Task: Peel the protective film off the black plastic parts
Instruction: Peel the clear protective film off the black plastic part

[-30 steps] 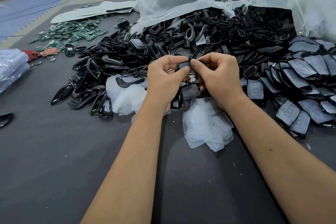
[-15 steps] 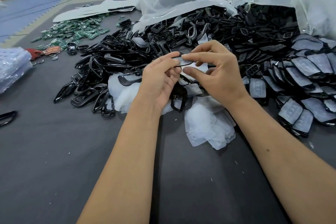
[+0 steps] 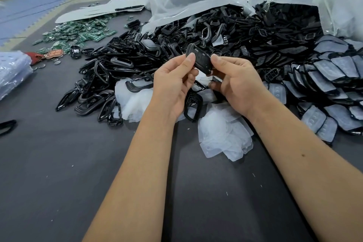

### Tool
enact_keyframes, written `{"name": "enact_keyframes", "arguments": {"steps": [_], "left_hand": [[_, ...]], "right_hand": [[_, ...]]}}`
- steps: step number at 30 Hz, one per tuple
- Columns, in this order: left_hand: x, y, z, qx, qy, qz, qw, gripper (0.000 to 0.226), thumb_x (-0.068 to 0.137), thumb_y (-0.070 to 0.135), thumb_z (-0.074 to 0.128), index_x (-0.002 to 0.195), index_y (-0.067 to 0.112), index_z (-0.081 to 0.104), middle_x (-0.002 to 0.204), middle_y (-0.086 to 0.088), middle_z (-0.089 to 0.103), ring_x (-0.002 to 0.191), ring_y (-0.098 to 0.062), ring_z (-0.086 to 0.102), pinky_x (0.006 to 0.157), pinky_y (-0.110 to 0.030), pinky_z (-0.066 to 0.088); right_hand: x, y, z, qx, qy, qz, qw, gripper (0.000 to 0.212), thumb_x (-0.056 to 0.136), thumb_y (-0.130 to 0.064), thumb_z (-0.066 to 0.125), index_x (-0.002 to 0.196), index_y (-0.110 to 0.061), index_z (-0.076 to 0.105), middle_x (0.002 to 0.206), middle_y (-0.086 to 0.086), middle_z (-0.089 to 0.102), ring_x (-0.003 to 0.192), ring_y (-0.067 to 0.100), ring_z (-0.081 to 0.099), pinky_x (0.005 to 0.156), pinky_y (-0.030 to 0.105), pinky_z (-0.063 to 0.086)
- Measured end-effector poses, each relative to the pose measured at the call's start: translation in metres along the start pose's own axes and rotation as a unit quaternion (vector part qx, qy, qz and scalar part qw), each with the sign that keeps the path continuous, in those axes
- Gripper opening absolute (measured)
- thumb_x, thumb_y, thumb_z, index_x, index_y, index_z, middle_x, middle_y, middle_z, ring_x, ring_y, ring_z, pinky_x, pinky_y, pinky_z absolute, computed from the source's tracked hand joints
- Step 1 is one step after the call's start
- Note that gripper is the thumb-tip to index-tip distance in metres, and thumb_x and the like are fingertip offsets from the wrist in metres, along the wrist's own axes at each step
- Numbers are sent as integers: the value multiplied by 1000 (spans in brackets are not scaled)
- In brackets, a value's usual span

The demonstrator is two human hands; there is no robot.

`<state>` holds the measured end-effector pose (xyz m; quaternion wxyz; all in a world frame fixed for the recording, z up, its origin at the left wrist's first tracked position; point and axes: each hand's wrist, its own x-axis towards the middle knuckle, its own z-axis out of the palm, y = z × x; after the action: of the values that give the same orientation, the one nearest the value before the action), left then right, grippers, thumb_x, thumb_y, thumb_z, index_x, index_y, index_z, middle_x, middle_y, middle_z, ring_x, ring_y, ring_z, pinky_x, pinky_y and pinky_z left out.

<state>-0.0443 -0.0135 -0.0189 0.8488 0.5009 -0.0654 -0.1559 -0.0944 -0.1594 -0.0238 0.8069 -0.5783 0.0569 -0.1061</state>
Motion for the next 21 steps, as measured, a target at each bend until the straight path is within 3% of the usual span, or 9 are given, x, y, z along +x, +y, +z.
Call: {"name": "enact_keyframes", "arguments": {"steps": [3,8,12,16,21], "left_hand": [[1,0,0,-6,6,-6,1000,4,96,7,69,94,3,70,84,-6,66,61,-8,57,56,-13,48],[3,-1,0,-1,13,-17,1000,6,96,8,70,98,2,70,87,-8,65,58,-7,56,53,-13,46],[3,-4,3,6,2,-6,1000,6,97,10,70,93,8,75,86,-4,74,66,-8,63,61,-16,52],[3,-6,4,-23,-5,0,1000,8,96,7,70,102,9,74,97,-8,78,85,-16,71,73,-22,57],[1,-3,4,-38,9,-2,999,8,94,5,71,100,8,75,91,-7,77,71,-11,67,63,-18,54]], "right_hand": [[1,0,-2,18,-8,3,1000,17,99,-11,66,92,-15,81,95,5,76,85,18,64,66,27,53],[0,1,-6,44,-8,-37,998,20,89,-1,72,107,-10,76,94,6,79,79,14,73,70,26,58],[0,2,-8,48,3,-60,997,26,73,-10,80,98,-12,78,84,6,77,75,19,70,69,26,58],[2,3,-9,61,-6,-72,995,16,80,-3,77,94,-11,75,80,5,76,72,17,70,70,26,57],[0,0,-7,61,-18,-69,996,20,75,-6,78,94,-9,71,74,2,71,69,15,67,70,26,56]]}}
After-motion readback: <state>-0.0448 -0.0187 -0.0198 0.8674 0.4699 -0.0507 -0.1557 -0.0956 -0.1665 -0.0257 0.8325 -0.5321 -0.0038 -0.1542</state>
